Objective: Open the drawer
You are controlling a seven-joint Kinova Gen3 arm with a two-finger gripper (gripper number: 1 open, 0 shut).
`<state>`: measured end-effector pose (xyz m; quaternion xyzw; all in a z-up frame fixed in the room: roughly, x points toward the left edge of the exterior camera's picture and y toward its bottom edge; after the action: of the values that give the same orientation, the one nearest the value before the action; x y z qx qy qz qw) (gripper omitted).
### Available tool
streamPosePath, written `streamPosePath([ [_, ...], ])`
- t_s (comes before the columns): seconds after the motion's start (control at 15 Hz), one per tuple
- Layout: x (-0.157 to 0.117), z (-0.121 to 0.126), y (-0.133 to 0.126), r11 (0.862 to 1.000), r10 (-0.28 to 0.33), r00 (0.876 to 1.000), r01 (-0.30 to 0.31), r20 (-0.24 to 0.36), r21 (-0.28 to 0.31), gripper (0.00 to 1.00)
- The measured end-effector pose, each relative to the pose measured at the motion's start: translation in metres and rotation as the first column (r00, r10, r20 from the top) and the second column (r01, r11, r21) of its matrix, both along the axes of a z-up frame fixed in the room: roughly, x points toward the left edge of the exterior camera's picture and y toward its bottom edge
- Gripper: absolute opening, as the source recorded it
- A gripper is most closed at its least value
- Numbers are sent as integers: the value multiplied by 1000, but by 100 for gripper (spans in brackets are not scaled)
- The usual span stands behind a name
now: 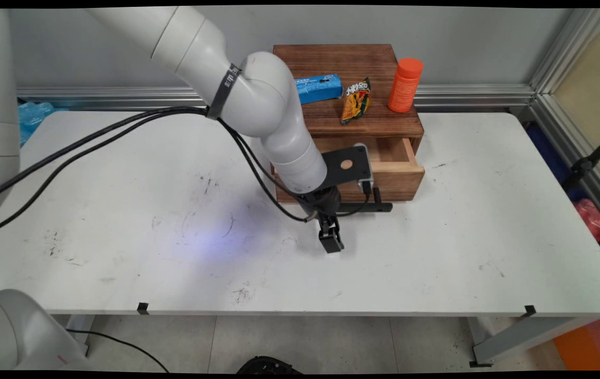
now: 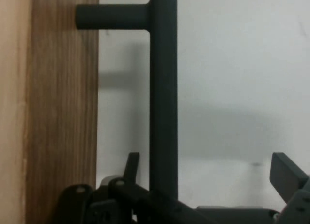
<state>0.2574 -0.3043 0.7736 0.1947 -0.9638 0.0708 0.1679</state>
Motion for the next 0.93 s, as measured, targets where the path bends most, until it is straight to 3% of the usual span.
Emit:
streamPosePath([
  [0.93, -18, 2, 49, 1000, -23, 999, 23, -23, 11, 100],
])
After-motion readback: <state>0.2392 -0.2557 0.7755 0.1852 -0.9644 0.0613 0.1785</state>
